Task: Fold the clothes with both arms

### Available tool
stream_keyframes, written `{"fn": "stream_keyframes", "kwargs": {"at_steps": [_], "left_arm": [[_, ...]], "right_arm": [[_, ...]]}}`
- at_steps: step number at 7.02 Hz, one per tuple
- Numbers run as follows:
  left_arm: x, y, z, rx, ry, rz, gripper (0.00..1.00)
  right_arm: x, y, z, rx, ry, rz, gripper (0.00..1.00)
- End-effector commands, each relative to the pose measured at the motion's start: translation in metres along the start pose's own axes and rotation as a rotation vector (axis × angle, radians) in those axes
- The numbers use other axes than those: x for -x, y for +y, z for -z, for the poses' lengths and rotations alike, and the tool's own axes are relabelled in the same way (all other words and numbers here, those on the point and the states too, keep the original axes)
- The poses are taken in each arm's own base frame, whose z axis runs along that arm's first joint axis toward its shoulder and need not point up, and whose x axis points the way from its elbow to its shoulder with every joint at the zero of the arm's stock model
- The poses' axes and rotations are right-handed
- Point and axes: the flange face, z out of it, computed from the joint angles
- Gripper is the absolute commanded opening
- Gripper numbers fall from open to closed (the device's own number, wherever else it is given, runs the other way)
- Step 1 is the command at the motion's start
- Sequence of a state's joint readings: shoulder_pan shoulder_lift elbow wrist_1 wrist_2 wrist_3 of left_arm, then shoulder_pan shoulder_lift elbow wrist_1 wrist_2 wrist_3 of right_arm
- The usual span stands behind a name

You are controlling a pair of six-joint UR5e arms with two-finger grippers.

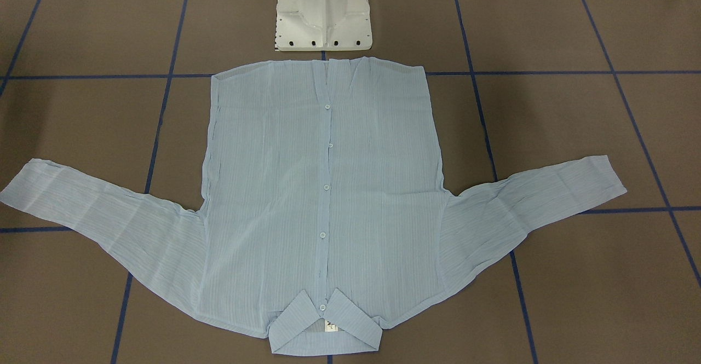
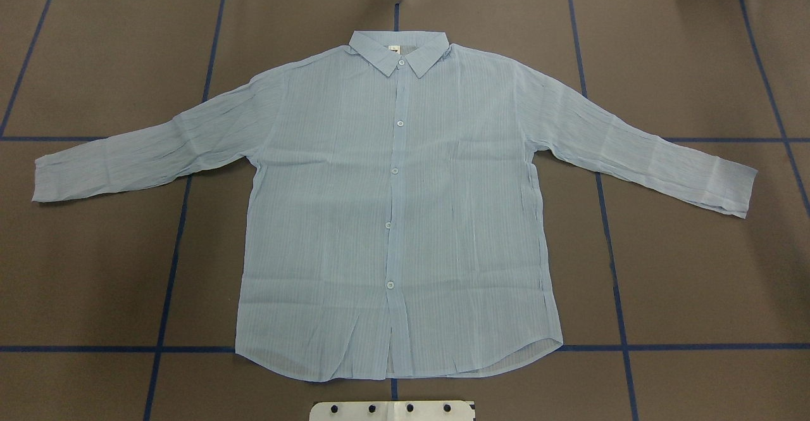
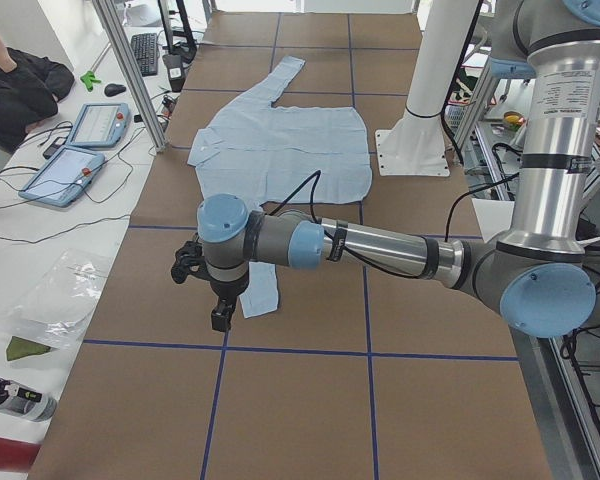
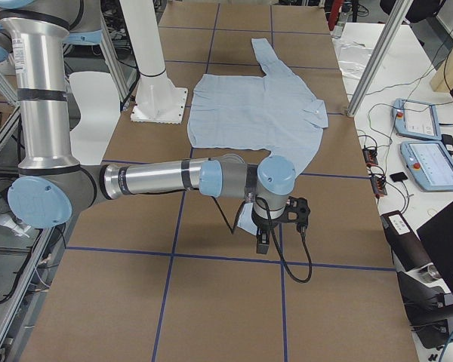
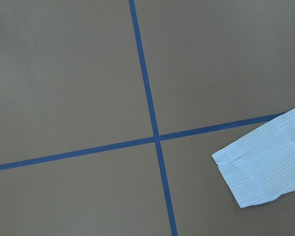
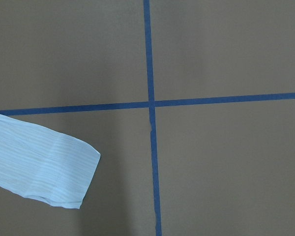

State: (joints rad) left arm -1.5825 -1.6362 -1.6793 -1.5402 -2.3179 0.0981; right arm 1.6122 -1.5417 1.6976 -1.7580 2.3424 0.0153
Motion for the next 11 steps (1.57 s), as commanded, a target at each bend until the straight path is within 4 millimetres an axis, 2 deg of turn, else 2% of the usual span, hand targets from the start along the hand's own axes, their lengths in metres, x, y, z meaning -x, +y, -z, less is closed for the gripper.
{"fn": "stream_keyframes", "kwargs": {"at_steps": [1,6,8,9,10,11], "left_arm": [[0.0,0.0,0.001,-0.001,0.0,0.0,1.0],[-0.002,-0.005,0.003,-0.006,-0.005,-0.004,1.0],[-0.017,-0.02,0.021,-0.041,-0.004,-0.031,1.0],[-0.029,-0.023,0.032,-0.066,-0.006,-0.056,1.0],[-0.035,-0.025,0.032,-0.07,-0.003,-0.074,1.0],[-0.035,-0.019,0.027,-0.062,0.025,-0.072,1.0]], "right_arm": [[0.001,-0.001,0.001,-0.002,0.0,0.001,1.0],[0.0,0.0,0.0,0.0,0.0,0.0,1.0],[0.005,-0.003,0.002,-0.005,-0.005,0.006,1.0],[0.029,-0.017,0.006,-0.053,-0.009,0.093,1.0],[0.033,-0.017,0.001,-0.067,-0.013,0.122,1.0],[0.045,-0.02,-0.017,-0.034,-0.012,0.12,1.0]]}}
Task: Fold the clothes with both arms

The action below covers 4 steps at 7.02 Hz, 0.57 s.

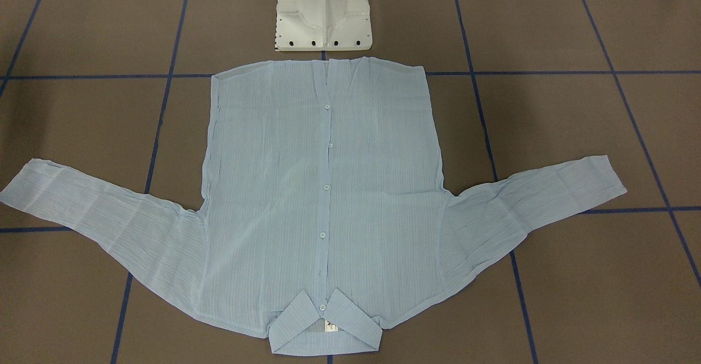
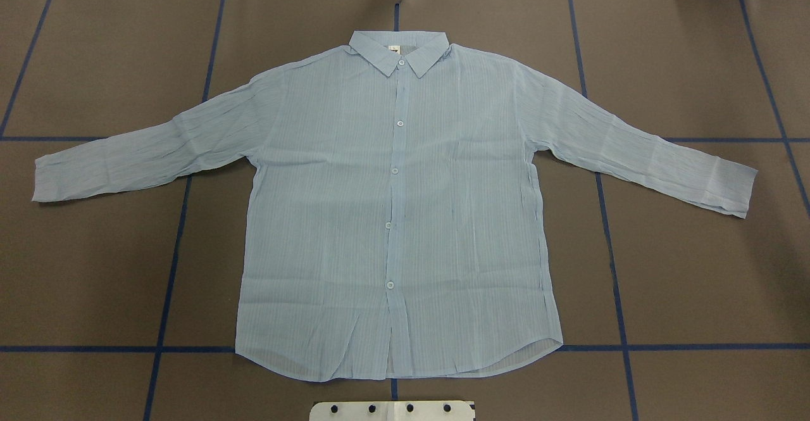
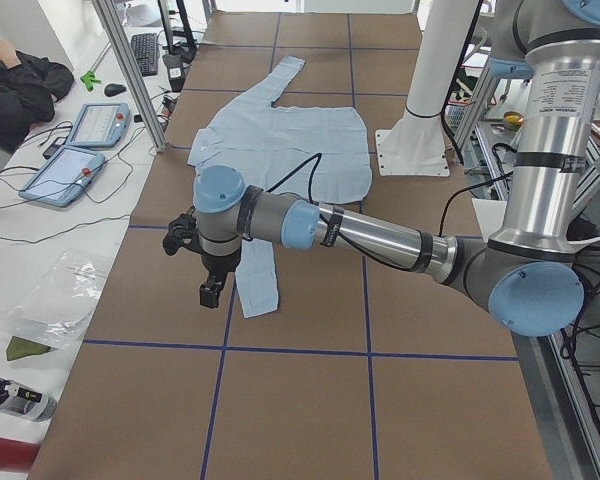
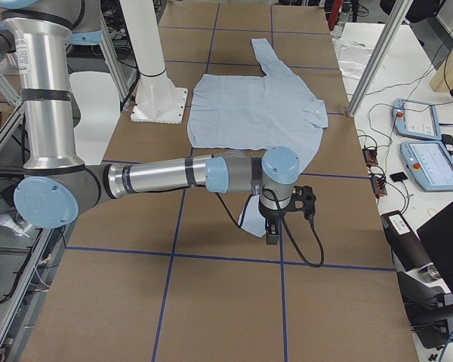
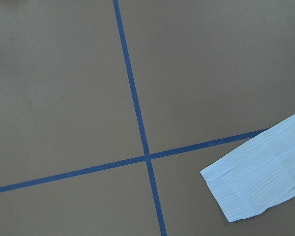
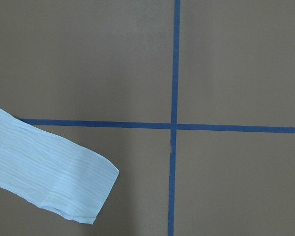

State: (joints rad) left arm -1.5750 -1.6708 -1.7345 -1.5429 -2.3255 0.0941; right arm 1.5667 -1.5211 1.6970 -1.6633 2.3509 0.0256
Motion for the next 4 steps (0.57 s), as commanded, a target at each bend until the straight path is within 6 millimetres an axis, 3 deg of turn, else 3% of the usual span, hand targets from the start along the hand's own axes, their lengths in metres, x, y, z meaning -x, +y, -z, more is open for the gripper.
{"fn": "stream_keyframes", "kwargs": {"at_steps": [1,3,4], "left_arm": [[-0.005,0.008,-0.004,-0.005,0.035,-0.012,1.0],[-0.013,0.0,-0.004,-0.039,0.059,-0.047,1.0],[-0.02,-0.001,-0.01,-0.028,0.066,-0.059,1.0]], "right_arm": [[0.033,-0.008,-0.027,-0.002,-0.013,-0.001,1.0],[0.084,-0.001,-0.086,-0.001,-0.035,-0.042,1.0],[0.093,0.008,-0.099,-0.008,-0.048,0.001,1.0]]}}
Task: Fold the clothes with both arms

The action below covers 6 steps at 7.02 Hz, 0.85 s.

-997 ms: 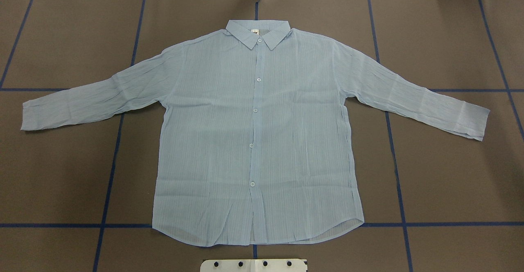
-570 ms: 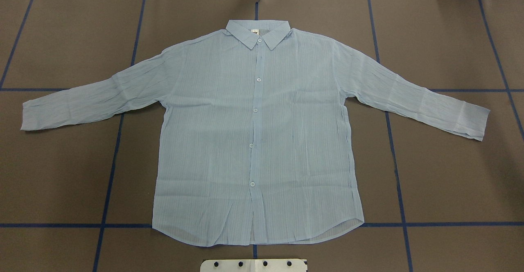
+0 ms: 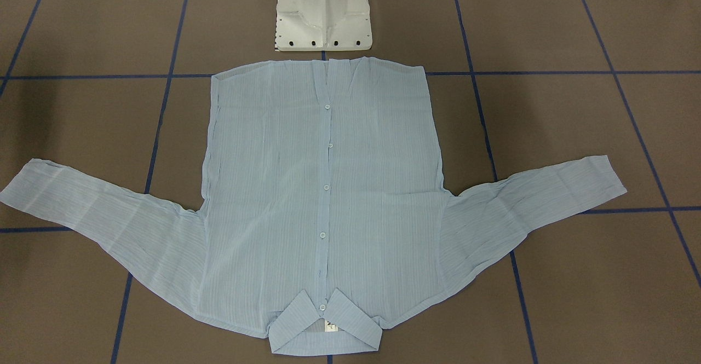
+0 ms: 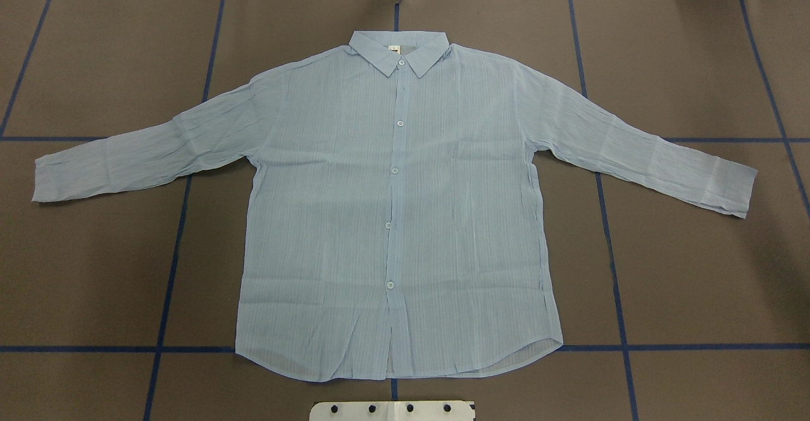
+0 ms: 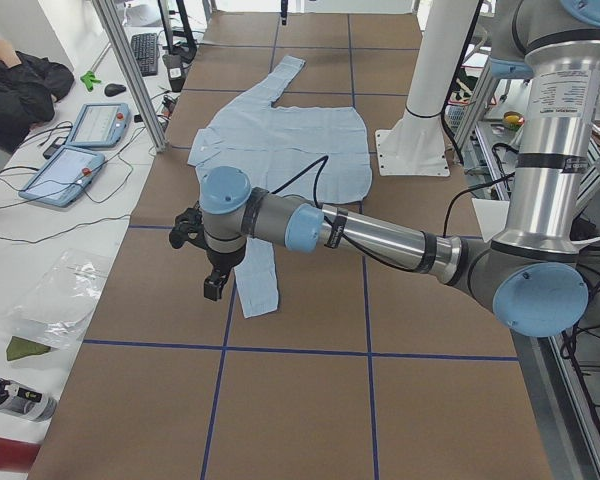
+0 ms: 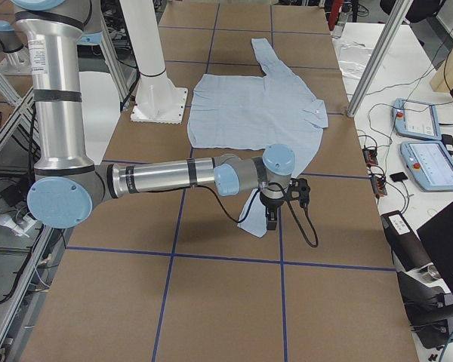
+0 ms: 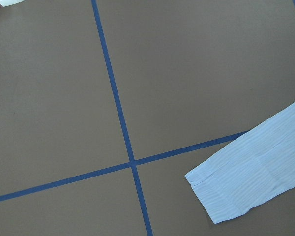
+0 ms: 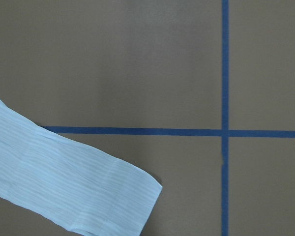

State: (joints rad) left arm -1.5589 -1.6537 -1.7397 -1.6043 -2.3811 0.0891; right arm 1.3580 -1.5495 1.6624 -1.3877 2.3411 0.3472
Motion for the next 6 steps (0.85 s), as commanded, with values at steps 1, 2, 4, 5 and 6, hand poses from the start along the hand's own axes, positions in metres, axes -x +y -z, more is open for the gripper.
{"fn": "stream_keyframes", "kwargs": {"at_steps": [1,2,4,5,6], "left_arm": [[-0.01,-0.003,-0.009,0.007,0.01,-0.028,1.0],[-0.01,-0.001,-0.009,0.007,0.009,-0.028,1.0],[-0.012,-0.002,-0.007,-0.009,0.008,-0.041,1.0],[-0.013,-0.003,-0.006,-0.011,0.009,-0.044,1.0],[-0.014,-0.003,-0.005,-0.013,0.009,-0.044,1.0]], "right_arm": [[0.012,0.031,-0.039,0.004,-0.023,0.061,1.0],[0.018,0.046,-0.049,-0.017,-0.047,0.114,1.0],[0.028,0.061,-0.08,0.019,-0.01,0.015,1.0],[0.032,0.058,-0.095,0.01,0.044,-0.006,0.99],[0.026,0.05,-0.108,0.027,0.054,-0.02,0.98]]}}
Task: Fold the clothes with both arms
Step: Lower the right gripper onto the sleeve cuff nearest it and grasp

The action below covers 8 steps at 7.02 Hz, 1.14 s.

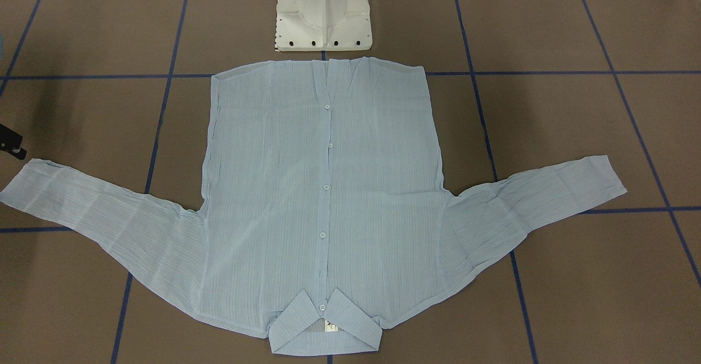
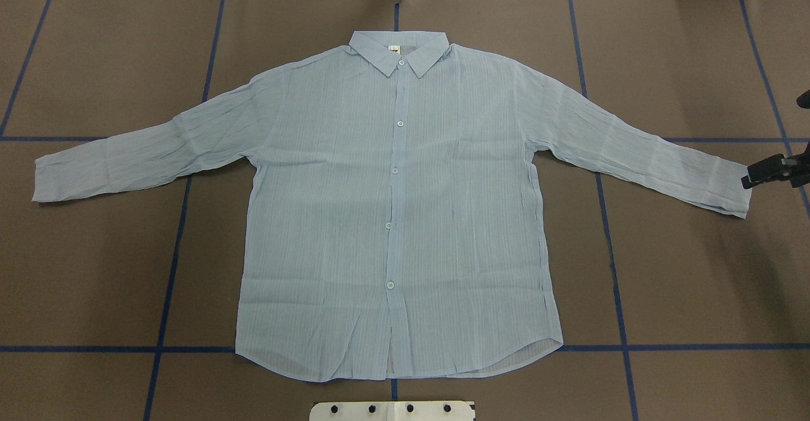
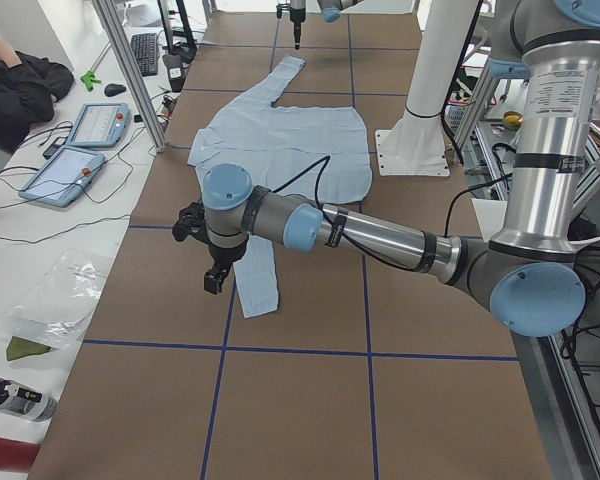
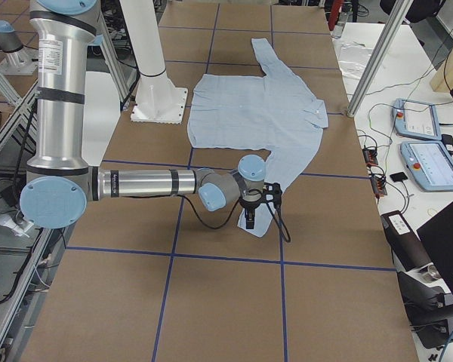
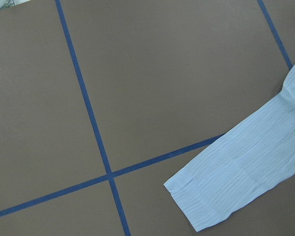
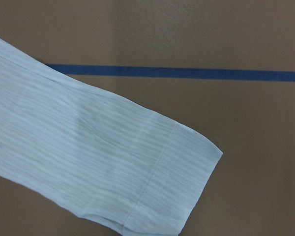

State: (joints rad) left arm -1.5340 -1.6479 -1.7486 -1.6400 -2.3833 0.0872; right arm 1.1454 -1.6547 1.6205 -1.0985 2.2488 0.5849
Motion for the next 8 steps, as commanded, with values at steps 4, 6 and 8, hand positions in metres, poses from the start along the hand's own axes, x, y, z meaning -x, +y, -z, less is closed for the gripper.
{"fn": "stream_keyframes", "kwargs": {"at_steps": [4,6,8], "left_arm": [[-0.004,-0.005,0.004,-0.01,0.0,-0.008,1.0],[-0.005,-0.006,0.005,-0.012,-0.001,-0.01,1.0],[-0.006,-0.006,0.006,-0.014,-0.001,-0.013,1.0]], "right_arm": [[0.008,0.002,-0.044,0.068,0.035,0.001,0.95],[0.011,-0.008,-0.061,0.088,0.042,0.005,0.93],[0.014,-0.016,-0.065,0.091,0.041,0.004,0.89]]}}
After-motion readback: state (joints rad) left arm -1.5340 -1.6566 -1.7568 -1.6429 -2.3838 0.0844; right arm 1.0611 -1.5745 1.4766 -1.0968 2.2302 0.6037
